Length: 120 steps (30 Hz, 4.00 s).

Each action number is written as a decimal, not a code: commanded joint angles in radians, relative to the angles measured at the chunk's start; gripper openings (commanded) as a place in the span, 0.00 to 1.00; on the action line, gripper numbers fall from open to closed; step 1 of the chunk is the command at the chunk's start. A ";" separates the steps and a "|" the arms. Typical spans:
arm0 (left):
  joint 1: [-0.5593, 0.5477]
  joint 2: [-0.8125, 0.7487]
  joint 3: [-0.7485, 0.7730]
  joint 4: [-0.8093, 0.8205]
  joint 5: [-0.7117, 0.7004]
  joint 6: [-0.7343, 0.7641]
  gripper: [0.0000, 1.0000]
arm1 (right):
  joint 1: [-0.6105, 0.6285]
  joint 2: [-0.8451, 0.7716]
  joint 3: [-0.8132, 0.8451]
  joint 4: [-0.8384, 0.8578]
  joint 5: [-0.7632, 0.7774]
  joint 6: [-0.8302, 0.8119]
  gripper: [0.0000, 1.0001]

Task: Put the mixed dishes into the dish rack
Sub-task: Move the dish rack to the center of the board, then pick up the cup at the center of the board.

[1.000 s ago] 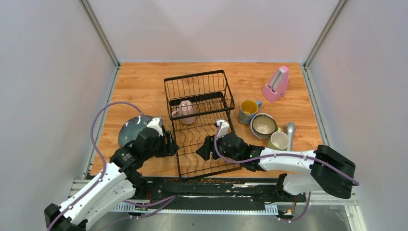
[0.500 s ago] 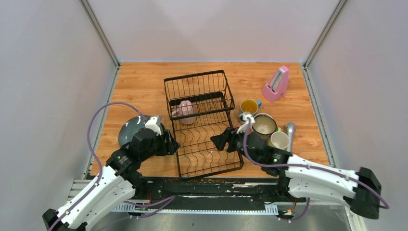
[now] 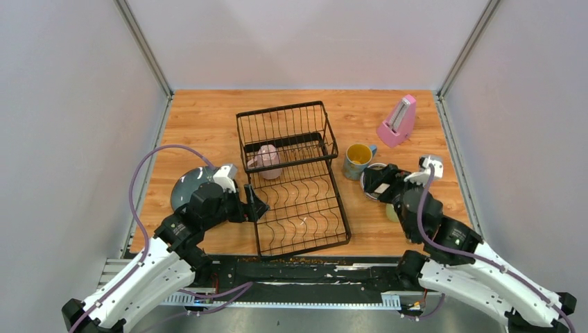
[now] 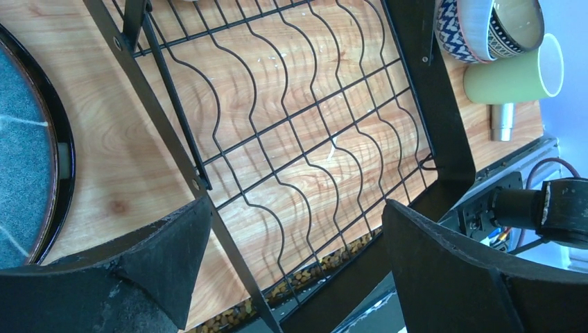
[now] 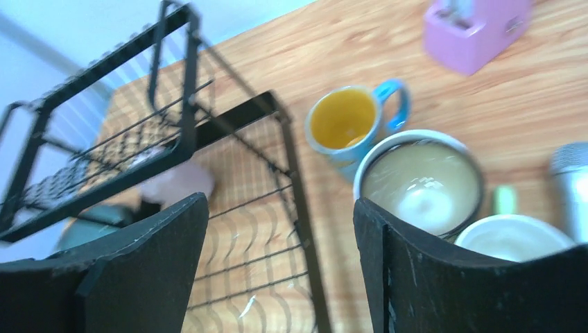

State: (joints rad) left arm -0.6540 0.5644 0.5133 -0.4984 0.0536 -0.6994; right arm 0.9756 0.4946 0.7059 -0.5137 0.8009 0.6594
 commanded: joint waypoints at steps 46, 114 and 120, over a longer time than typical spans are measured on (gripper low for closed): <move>-0.003 0.058 0.048 0.031 0.045 0.008 1.00 | -0.858 1.215 0.625 -0.108 -0.956 -0.303 0.24; -0.052 0.143 -0.046 0.734 0.468 0.049 1.00 | -0.931 0.269 -0.131 0.172 -1.888 0.379 0.00; -0.221 0.209 0.042 0.703 0.269 0.209 1.00 | -0.902 0.327 -0.109 0.227 -1.939 0.398 0.00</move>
State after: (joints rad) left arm -0.7910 0.7544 0.4915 0.1497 0.4168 -0.6277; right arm 0.0563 0.8173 0.5556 -0.4538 -0.9802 0.9855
